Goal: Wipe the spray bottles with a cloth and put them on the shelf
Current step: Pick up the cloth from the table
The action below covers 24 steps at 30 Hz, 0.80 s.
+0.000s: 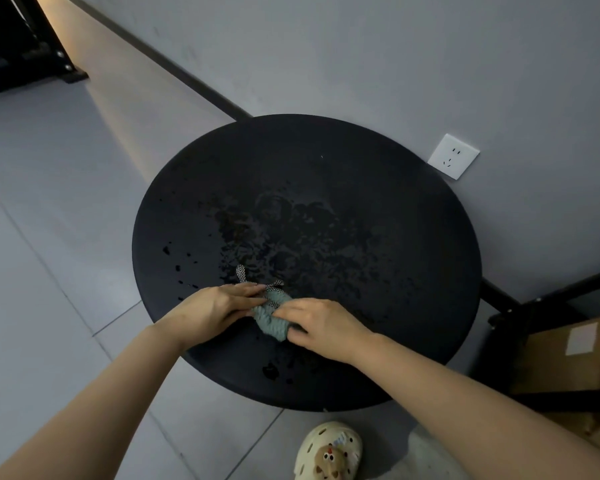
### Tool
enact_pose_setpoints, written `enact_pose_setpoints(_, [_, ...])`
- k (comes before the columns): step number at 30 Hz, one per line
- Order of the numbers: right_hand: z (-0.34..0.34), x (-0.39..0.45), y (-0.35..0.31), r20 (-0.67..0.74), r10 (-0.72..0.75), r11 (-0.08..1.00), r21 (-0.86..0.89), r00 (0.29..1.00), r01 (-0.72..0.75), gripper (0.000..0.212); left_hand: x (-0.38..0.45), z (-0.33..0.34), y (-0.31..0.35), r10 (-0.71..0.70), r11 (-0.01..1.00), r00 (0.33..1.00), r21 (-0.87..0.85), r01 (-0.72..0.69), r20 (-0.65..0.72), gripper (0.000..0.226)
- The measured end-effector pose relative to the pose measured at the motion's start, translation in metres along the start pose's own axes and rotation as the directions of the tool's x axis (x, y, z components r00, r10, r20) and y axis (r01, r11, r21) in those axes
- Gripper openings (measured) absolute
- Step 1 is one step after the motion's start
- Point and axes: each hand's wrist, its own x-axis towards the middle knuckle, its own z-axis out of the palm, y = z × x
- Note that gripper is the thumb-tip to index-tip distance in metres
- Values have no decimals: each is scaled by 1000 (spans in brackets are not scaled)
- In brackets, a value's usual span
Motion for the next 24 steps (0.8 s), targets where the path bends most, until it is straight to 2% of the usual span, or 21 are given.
enact_pose_setpoints(4, [-21,-6,-1,-37,315,899,332,948,-286,28,12,-16,19,-67,994,989,-95,54,-135,60])
enact_pose_setpoints(6, [-33,-11,-2,-69,404,814,482,912,-324,19,23,-27,33,-81,988,979,-142,55,-185,37])
enact_pose_setpoints(8, [-41,-18,1,-73,474,717,611,877,-336,15,35,-39,50,-90,980,974,-194,49,-208,21])
enact_pose_setpoints(11, [-58,-31,4,-23,482,551,785,876,-283,21,51,-57,78,-108,957,976,-286,51,-190,22])
enact_pose_setpoints(14, [-77,-48,5,-40,497,473,850,867,-232,42,66,-68,101,-117,941,973,-334,45,-199,24])
enact_pose_setpoints(18, [-103,-75,9,-53,556,316,937,830,-151,45,82,-80,133,-131,908,967,-417,29,-219,18])
enact_pose_setpoints(20, [-112,-89,8,-123,591,323,942,797,-94,37,90,-86,151,-110,892,972,-452,6,-206,17])
enact_pose_setpoints(21, [-117,-96,7,-182,613,377,922,769,-82,29,94,-88,161,-96,887,977,-463,-4,-192,16])
enact_pose_setpoints(24, [-128,-120,7,-312,666,483,873,677,-73,23,106,-91,188,-49,838,995,-545,-4,-83,13])
